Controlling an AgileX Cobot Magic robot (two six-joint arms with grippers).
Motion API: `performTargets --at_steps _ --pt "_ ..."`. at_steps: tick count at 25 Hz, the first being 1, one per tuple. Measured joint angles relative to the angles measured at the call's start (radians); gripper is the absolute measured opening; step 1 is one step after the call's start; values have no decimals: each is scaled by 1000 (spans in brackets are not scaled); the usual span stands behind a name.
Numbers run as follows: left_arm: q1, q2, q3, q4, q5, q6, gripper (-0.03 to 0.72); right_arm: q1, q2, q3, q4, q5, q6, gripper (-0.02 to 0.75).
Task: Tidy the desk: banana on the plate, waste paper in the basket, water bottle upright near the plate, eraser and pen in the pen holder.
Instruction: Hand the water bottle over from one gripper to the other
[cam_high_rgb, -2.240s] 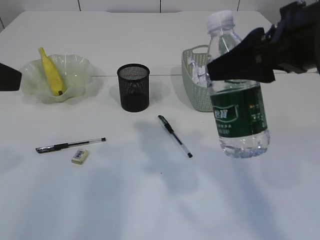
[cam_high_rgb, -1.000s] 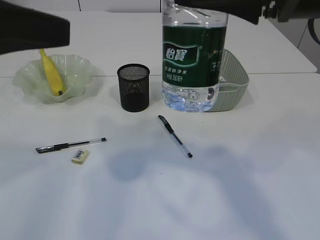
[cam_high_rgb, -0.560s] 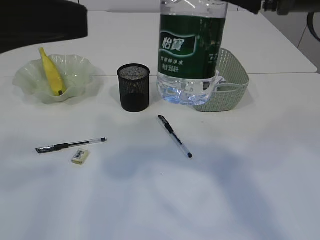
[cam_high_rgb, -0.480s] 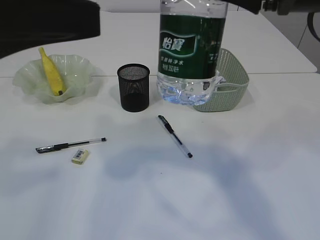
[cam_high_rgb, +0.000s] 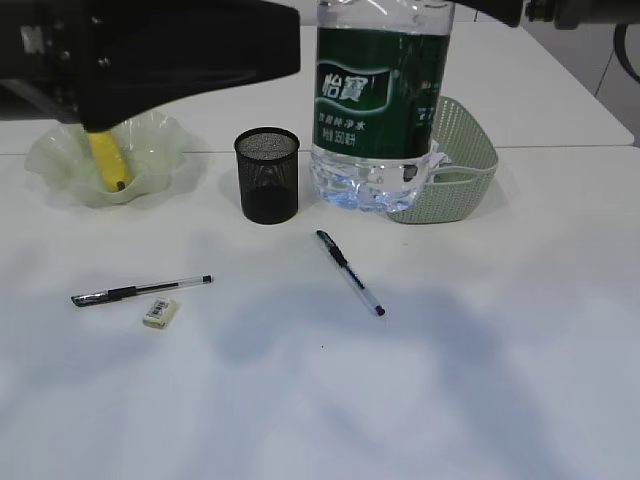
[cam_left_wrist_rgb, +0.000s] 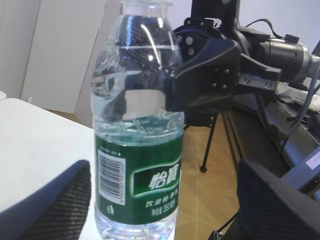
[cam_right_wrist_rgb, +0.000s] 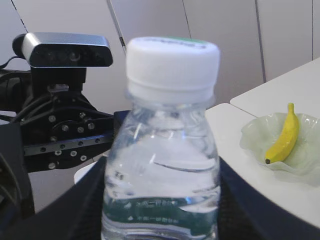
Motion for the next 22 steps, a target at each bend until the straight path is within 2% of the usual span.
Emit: performTargets --at_steps 16,22 --pt "-1 74 0 -17 47 116 687 0 0 0 1 1 -3 396" --pt "-1 74 0 -18 52 123 687 0 0 0 1 2 -5 396"
